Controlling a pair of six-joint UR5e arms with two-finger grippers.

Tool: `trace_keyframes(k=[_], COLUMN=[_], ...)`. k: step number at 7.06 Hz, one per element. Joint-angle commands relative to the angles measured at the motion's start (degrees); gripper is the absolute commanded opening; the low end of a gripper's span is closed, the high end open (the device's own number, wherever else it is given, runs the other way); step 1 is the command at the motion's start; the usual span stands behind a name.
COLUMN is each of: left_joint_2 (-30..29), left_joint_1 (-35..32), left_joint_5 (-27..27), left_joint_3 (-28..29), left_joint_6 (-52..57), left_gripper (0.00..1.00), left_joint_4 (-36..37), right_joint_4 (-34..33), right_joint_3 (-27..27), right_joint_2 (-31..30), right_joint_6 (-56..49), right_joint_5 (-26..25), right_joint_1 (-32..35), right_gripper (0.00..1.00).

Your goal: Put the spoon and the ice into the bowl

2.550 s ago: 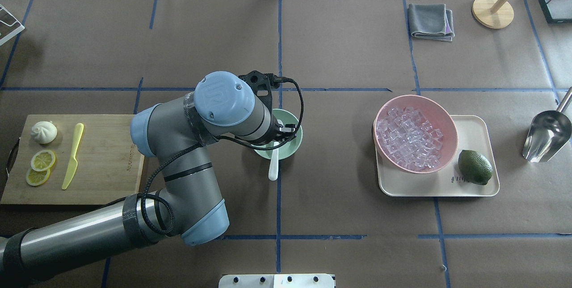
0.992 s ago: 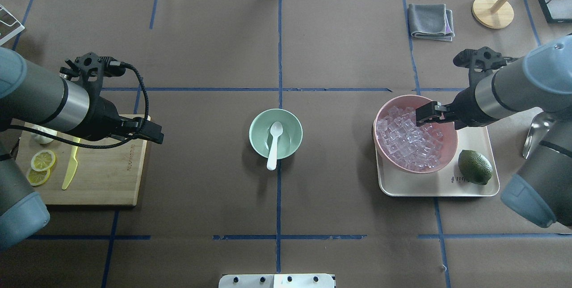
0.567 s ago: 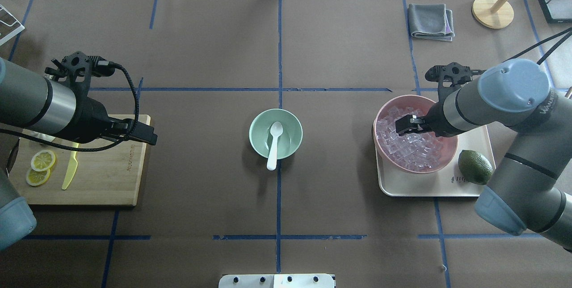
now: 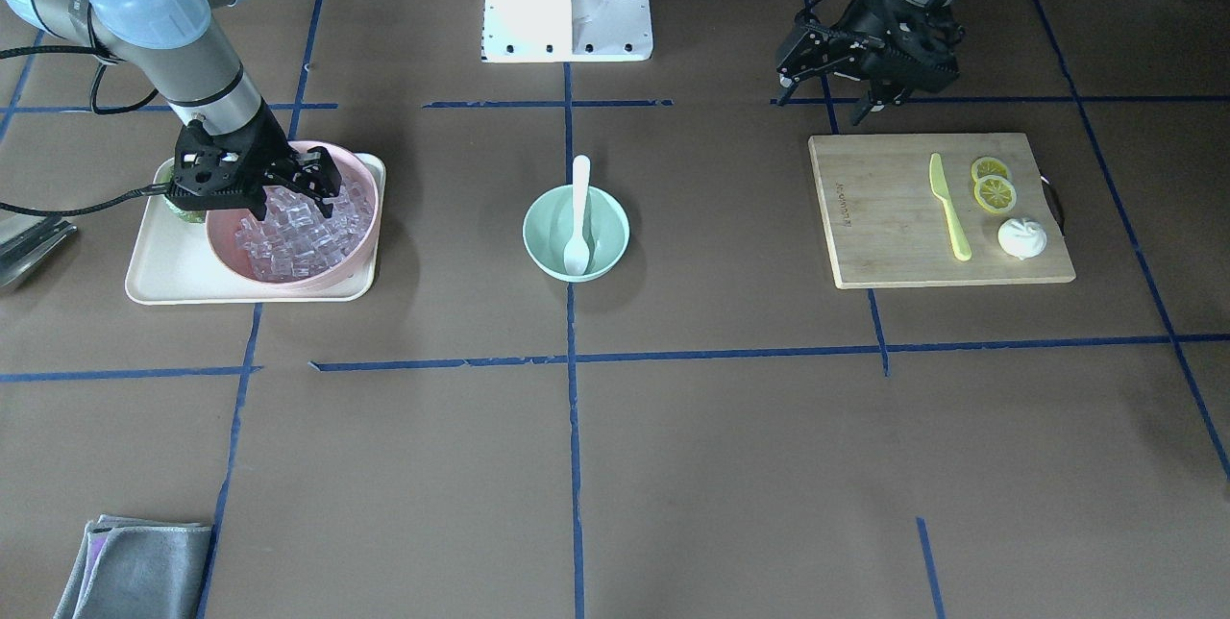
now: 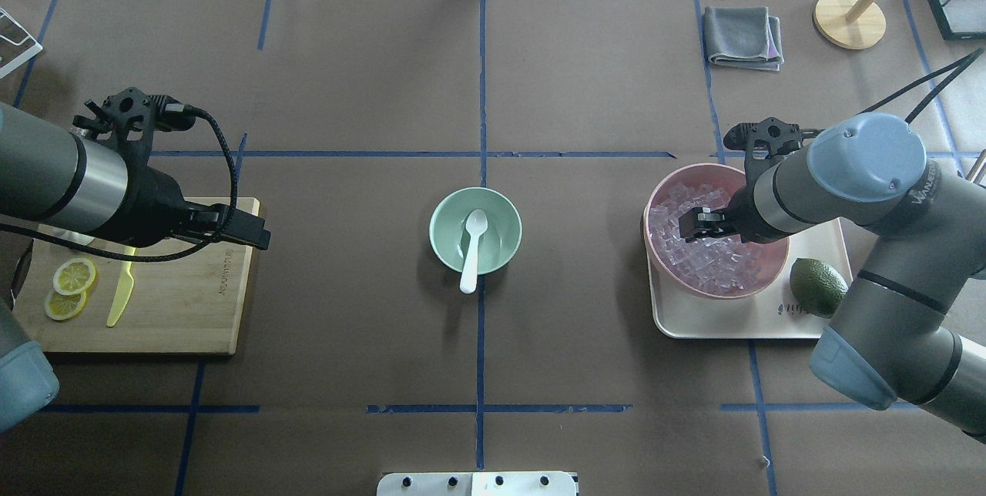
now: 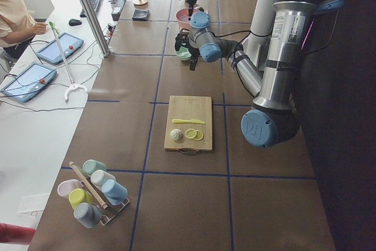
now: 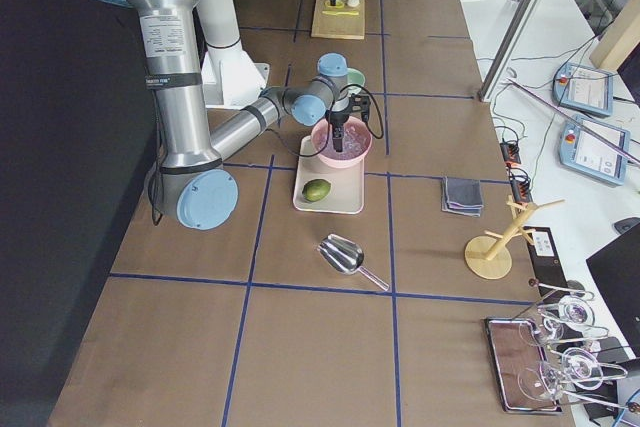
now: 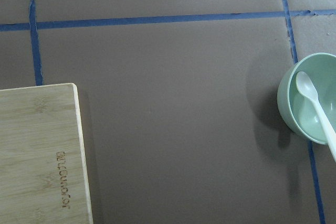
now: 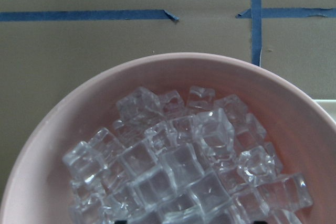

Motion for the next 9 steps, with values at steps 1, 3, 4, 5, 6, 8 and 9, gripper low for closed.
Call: trace_keyframes(k=[1, 3, 4, 5, 6, 8, 9], left_joint_2=[0.3, 0.3, 0.3, 0.3, 0.3, 0.3, 1.9], left_joint_1=[0.0, 0.0, 0.0, 0.0, 0.0, -0.9, -2.0], left_joint_5=[0.0, 0.0, 0.0, 0.0, 0.0, 0.0, -0.2], left_joint_3=[-0.1, -0.2, -0.2, -0.3, -0.6, -1.0, -1.3], left_joint_6=[0.0, 0.0, 0.0, 0.0, 0.0, 0.0, 0.3], left_gripper=[0.99, 0.99, 0.99, 0.99, 0.99, 0.99, 0.99], left_joint_4=[0.0, 0.0, 0.0, 0.0, 0.0, 0.0, -0.1], right_joint_4=[0.1, 0.0, -0.3, -0.5, -0.6, -0.5, -0.1], right_joint_3=[0.0, -0.2, 0.9, 1.6, 1.7, -1.0, -6.3], right_joint_2=[0.3, 1.7, 3.3, 6.6, 10.0, 17.2, 22.7], right_joint_6=[-0.7, -0.9, -0.1, 0.9, 6.0, 17.0, 21.0], right_joint_5=[0.9, 1.2, 2.9, 3.2, 3.2, 1.8, -1.5], right_joint_1=[-0.3, -1.0, -1.0, -0.7, -1.0, -5.4, -7.8], right_gripper=[0.0, 0.0, 0.0, 0.0, 0.0, 0.0, 0.0])
